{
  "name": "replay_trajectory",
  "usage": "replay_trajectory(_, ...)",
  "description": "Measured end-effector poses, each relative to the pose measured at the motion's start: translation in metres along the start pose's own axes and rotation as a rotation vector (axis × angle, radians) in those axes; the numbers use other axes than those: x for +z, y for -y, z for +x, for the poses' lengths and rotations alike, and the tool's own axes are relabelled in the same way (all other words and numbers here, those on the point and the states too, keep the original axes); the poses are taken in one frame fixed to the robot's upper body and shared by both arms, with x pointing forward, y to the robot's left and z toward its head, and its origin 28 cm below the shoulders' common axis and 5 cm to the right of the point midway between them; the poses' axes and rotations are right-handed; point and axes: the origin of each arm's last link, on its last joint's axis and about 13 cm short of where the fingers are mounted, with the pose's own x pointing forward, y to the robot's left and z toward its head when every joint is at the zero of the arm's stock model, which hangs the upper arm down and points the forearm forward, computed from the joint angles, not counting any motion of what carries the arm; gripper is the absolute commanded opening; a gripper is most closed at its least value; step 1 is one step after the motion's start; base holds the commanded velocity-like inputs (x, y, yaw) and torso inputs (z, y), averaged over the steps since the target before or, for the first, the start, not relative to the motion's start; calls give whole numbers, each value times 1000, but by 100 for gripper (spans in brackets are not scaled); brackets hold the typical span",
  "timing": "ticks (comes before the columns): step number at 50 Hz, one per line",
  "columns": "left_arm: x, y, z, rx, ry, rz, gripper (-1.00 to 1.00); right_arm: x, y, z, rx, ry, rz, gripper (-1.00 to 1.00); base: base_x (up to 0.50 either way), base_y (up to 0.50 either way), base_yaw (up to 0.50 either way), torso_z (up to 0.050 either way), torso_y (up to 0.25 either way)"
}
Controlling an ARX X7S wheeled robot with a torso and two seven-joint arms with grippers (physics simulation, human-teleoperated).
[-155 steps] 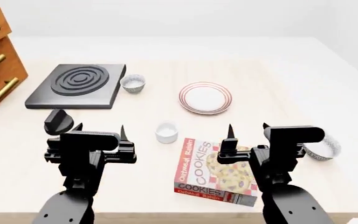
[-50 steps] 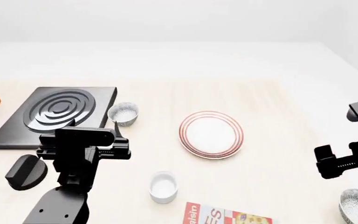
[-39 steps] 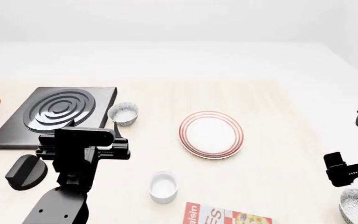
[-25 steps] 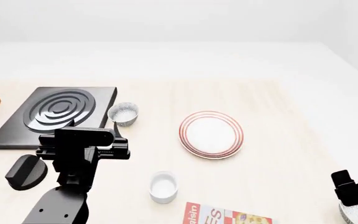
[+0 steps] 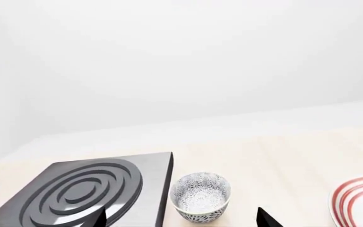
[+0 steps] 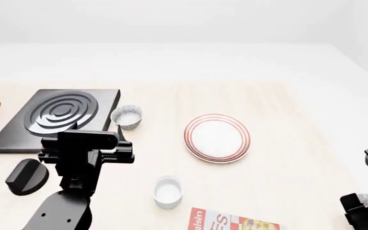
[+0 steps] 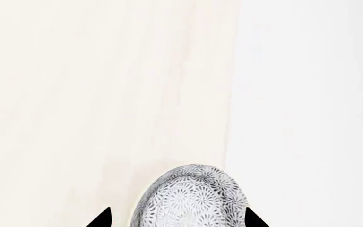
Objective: Pick the akita bowl next to the cookies box and place it on the plate.
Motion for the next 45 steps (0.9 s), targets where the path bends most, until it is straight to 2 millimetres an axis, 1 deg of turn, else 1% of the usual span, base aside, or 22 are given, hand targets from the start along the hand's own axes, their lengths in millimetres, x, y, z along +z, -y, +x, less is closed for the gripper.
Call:
replay_trajectory(38,1,1,-1,-4,1,2,100,-22,-17,52,83,-111,-4,100,0,0,0,0,0)
replay_trajectory(39,1,1,-1,-4,2,2,100,-23,-16,52,89,-112,-1,-100,0,0,0,0,0)
replay_trajectory(43,1,1,-1,-4,3,3,100,-24,-18,55,126,-106,4,-100,0,0,0,0,0)
replay_trajectory(45,1,1,-1,-4,4,3,100,-25,-17,57,104,-97,-2,-100,0,0,0,0,0)
